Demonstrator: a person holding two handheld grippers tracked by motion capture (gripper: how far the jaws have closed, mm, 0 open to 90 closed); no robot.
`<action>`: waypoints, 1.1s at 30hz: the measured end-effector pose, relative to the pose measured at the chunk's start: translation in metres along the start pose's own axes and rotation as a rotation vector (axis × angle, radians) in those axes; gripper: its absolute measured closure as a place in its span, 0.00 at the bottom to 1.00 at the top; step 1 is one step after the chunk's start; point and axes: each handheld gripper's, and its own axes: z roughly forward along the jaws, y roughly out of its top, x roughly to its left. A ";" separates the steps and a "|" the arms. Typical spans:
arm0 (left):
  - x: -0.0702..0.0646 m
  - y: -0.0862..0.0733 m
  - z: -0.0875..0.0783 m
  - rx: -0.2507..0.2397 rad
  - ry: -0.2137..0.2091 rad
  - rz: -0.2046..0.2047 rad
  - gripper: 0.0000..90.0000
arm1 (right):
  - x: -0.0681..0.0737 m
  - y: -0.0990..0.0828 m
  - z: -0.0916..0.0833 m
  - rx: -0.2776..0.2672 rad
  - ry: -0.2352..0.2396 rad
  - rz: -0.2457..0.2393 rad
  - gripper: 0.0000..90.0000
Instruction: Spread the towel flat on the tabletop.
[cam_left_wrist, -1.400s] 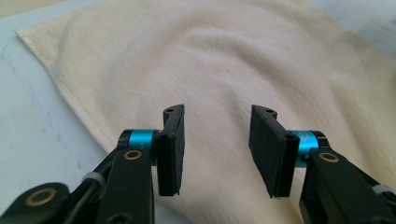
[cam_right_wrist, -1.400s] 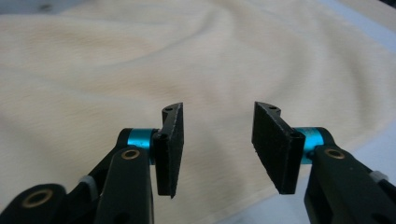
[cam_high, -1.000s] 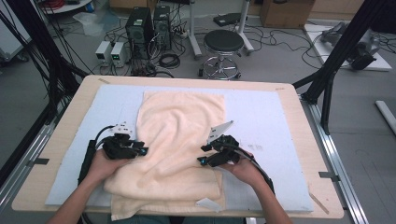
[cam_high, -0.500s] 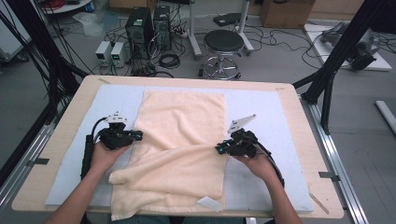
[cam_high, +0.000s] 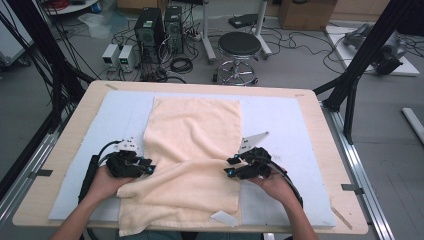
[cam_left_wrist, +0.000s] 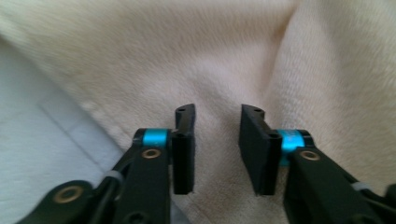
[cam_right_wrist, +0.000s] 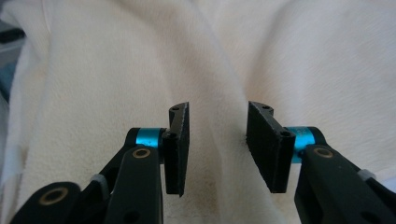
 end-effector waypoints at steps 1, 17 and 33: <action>-0.003 -0.001 0.000 -0.016 0.022 0.017 0.80 | 0.000 -0.002 0.004 0.017 0.005 0.004 0.64; -0.012 0.007 -0.063 -0.233 0.021 0.015 0.71 | 0.029 0.007 -0.012 -0.082 -0.011 -0.035 0.55; -0.032 -0.028 -0.045 -0.101 -0.064 0.133 0.93 | 0.060 -0.010 0.004 0.028 0.105 -0.079 0.95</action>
